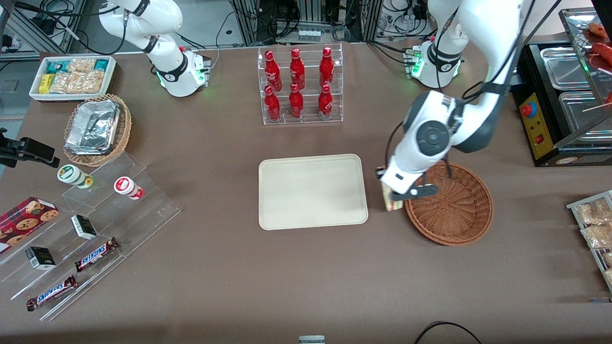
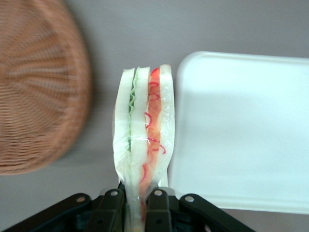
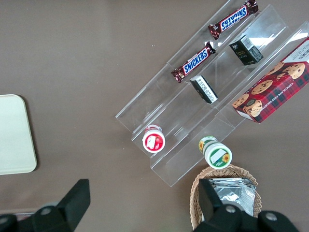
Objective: Place sandwich from basket to tray
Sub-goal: 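Lift the sandwich and carry it with the left gripper over the tray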
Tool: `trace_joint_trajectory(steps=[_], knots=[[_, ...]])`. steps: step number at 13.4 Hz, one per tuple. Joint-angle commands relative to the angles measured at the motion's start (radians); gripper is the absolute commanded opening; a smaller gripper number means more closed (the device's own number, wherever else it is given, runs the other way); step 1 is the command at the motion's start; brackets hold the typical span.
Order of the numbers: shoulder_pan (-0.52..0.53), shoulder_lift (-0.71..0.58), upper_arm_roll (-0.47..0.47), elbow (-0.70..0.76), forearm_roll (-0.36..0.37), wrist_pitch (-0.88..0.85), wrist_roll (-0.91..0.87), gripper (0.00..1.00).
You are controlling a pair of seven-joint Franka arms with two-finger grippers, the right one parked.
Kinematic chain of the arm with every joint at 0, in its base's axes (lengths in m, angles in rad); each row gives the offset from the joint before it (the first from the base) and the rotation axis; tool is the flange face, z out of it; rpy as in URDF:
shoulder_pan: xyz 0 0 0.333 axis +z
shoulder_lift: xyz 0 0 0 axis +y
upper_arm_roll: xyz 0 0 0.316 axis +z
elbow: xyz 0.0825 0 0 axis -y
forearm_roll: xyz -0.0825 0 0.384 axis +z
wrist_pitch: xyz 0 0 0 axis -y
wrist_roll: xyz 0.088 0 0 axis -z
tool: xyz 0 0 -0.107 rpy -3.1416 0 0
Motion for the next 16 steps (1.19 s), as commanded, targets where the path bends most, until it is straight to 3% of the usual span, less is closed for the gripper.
trace_joint_trajectory(steps=[1,7,16], knots=[[-0.078,0.154,-0.002,0.172,-0.029,-0.005,-0.063,0.0],[-0.241,0.312,0.0,0.347,-0.018,0.022,-0.252,0.0],[-0.255,0.37,0.001,0.401,-0.014,0.061,-0.34,0.0]])
